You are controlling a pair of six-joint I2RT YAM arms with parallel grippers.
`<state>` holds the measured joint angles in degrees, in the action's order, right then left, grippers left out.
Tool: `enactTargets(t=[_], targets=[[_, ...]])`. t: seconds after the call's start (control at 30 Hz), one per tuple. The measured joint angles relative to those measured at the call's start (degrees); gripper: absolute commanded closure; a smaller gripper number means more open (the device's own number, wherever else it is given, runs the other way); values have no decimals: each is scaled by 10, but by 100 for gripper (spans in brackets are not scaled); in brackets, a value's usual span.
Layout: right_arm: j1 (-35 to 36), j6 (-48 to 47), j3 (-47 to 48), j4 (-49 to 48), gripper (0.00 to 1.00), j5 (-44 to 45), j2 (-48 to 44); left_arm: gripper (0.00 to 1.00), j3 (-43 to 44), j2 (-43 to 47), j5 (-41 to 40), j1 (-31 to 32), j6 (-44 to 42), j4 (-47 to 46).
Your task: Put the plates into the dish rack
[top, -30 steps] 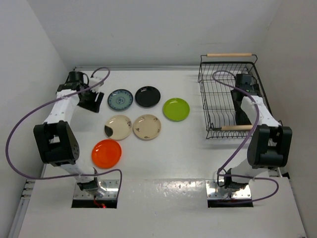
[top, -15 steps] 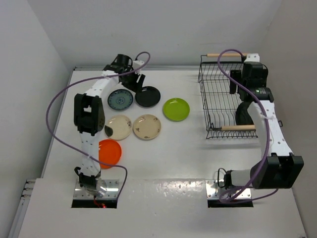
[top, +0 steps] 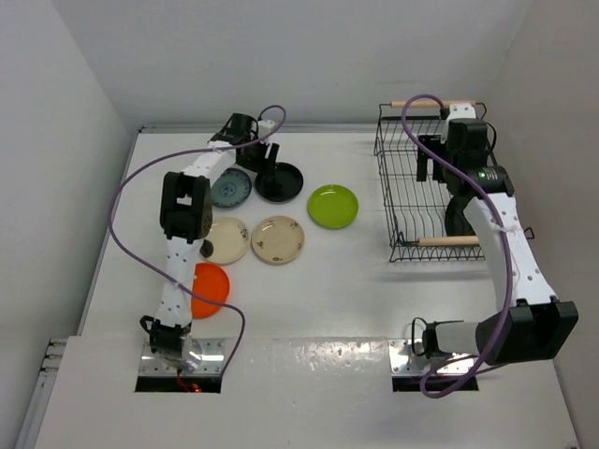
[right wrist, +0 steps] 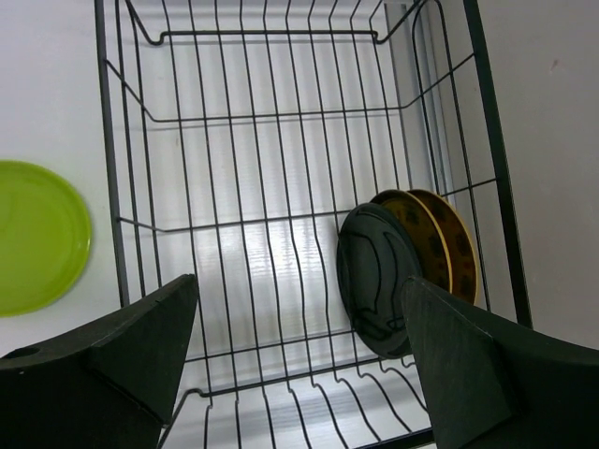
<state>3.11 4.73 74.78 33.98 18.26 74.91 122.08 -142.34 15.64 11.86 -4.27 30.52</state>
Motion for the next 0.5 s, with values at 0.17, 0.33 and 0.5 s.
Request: enactTargets(t=[0.17, 0.33, 0.5], targets=[[9, 1, 18, 4, 13, 2, 0, 49, -24, 5, 46, -2, -26, -26], [29, 0, 23, 4, 13, 15, 0, 80, -35, 8, 77, -2, -36, -23], [48, -1, 23, 4, 13, 26, -1, 100, -40, 19, 88, -2, -35, -5]])
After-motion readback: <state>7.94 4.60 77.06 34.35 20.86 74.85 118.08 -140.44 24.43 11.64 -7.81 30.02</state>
